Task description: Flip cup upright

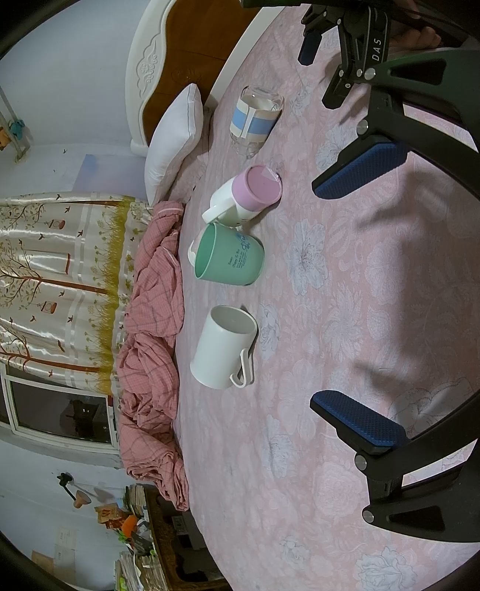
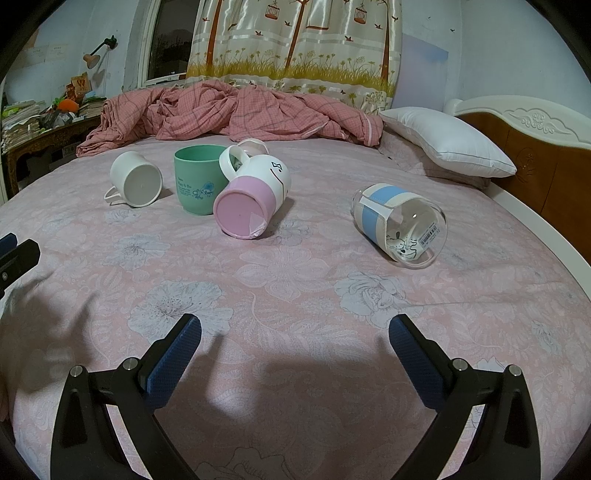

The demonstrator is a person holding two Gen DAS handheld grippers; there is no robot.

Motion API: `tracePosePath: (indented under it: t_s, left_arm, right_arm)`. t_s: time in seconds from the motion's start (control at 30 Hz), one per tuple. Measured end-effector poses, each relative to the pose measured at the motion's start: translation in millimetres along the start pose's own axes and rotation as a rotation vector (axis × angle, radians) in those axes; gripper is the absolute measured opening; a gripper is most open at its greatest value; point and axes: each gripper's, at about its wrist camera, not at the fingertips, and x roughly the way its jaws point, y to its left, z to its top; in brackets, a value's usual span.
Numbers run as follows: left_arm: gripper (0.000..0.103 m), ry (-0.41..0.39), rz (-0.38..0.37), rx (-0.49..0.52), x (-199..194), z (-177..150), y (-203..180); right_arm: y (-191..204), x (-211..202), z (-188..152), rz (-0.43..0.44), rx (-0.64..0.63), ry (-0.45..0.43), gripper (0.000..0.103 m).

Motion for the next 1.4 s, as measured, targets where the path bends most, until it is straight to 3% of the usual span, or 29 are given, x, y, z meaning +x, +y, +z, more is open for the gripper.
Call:
tracePosePath:
  t_s: [1.0, 1.17, 1.4]
  left_arm:
    - [0.103, 0.001, -0.001, 0.002, 6.1, -10.0, 4.5]
    - [0.103, 0.015, -0.001, -0.006, 7.9, -13.9, 12.2]
    - [0.103, 0.040, -0.011, -0.022, 7.1, -17.8, 15.1]
  right_arm:
    - [0.2, -1.8, 2.0, 0.005, 0.022, -0.003, 0.103]
    - [-22.8, 3.1, 10.5, 0.041, 0.099, 0.024, 0.103]
    - [-74.9, 34.2, 50.6, -0.037, 0.119, 0.147, 0.103]
